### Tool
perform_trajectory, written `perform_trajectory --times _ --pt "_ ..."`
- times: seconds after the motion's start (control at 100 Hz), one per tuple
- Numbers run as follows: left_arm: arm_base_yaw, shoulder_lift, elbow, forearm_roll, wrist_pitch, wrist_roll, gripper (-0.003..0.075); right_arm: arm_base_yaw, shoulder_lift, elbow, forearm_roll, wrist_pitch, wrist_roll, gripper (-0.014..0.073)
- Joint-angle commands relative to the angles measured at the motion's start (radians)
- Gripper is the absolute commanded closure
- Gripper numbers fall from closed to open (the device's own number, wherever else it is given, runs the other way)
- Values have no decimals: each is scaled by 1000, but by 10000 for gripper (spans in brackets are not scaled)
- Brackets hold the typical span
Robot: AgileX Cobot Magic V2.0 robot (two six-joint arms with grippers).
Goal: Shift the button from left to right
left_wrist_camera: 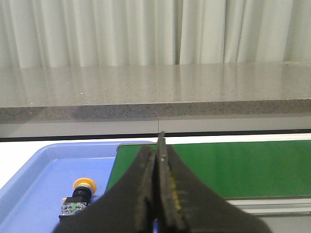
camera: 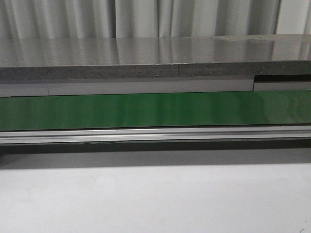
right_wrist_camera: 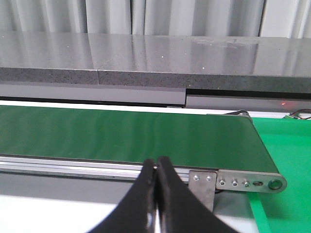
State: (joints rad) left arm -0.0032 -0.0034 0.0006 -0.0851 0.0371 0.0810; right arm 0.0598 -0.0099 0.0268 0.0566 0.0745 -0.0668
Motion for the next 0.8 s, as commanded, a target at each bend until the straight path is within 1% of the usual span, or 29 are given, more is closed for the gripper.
perform_trajectory --times 0.0,0.58,0.79 --pt "2 -30 48 -2 -84 -9 741 1 -20 -16 -12 -85 -3 661" --pt "2 -30 28 -2 -96 -9 741 1 -20 -16 -12 -85 -3 661" --pt "2 11 -82 -2 13 -9 741 1 -20 -16 -12 -85 -3 661"
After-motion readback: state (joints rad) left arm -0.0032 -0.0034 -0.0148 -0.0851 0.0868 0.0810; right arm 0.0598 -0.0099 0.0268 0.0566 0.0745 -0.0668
